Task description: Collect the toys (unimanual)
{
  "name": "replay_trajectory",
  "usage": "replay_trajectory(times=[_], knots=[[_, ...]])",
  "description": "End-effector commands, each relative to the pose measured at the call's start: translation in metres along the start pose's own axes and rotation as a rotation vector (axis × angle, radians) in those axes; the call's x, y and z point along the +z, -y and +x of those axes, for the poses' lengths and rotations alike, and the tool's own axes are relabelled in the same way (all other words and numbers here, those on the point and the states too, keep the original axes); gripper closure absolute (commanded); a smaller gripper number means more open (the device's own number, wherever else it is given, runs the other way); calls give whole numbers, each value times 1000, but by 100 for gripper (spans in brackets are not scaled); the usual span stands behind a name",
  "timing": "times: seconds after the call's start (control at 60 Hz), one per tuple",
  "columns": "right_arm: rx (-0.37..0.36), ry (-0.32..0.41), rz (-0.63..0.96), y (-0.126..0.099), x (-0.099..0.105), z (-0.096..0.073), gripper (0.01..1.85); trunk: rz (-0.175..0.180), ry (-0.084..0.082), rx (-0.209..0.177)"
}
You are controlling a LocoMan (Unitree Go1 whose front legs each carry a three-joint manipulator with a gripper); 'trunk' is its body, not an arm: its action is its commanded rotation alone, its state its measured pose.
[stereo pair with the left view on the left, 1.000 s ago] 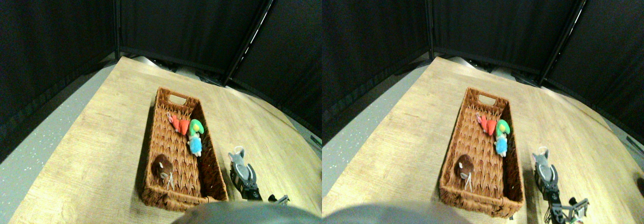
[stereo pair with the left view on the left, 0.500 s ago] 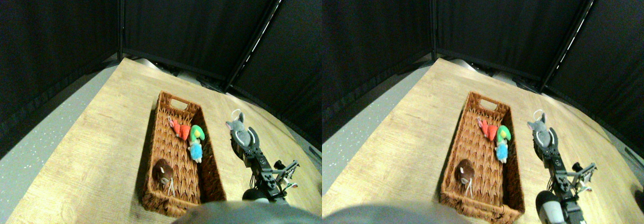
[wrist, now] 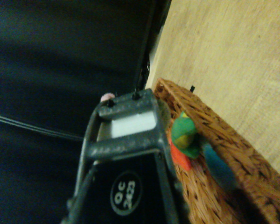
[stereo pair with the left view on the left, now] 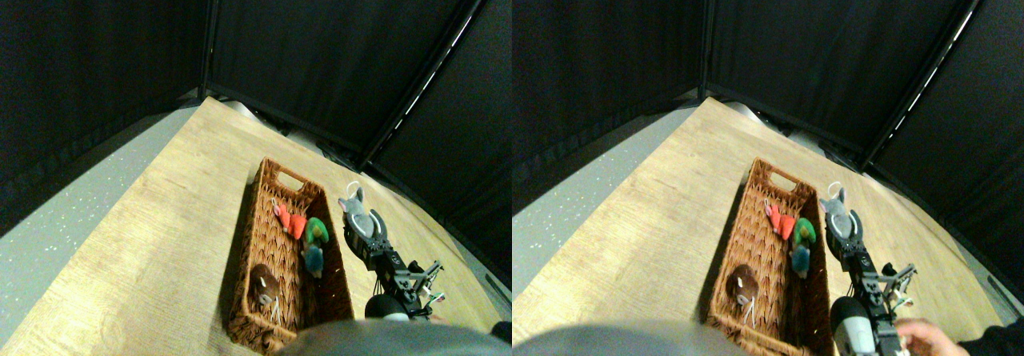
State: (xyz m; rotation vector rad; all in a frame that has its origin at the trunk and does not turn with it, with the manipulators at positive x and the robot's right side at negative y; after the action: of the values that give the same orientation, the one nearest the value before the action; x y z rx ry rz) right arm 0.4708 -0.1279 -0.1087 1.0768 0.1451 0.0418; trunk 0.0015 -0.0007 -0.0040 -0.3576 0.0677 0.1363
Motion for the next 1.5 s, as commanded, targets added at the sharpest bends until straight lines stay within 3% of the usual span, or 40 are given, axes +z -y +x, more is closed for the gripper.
replay_trajectory(times=[0.017, 0.133, 0.283, 0.6, 0.617, 0.65, 0.667, 0.7, 0.75, 0.767, 0.817, 0.883, 1.05, 1.1, 1.183, 1.3, 1.5], knots=[[39, -38, -8, -6, -7, 3, 180, -24, 18, 31], [48, -78, -26, -5, -17, 5, 180, -39, 21, 45], [13, -56, 46, -4, -28, 5, 180, -50, 17, 52], [-1, -84, 32, 3, -27, 3, 180, -42, 16, 40], [-7, -85, 24, 3, -27, 2, 178, -40, 16, 39], [-23, -90, -11, 3, -26, -1, 152, -39, 16, 38], [-23, -90, -11, 3, -26, -1, 152, -37, 16, 38], [2, -130, -65, 3, -25, -2, 126, -37, 16, 38], [-1, -124, -76, 4, -23, -4, 95, -33, 18, 36], [-1, -124, -76, 4, -23, -4, 95, -31, 17, 35], [0, -120, -87, 5, -20, -5, 69, -26, 15, 33], [3, -109, -104, 5, -18, -6, 66, -21, 14, 30], [22, -75, -107, 6, -3, -7, 77, -2, 10, 16], [14, 8, -105, 6, 2, -8, 88, 4, 8, 10], [15, 57, -73, 8, 15, -7, 109, 18, 5, -4], [30, 159, -114, 15, 39, -4, 115, 38, 1, -20], [87, 228, -97, 31, 78, -3, 126, 70, -9, -45]])
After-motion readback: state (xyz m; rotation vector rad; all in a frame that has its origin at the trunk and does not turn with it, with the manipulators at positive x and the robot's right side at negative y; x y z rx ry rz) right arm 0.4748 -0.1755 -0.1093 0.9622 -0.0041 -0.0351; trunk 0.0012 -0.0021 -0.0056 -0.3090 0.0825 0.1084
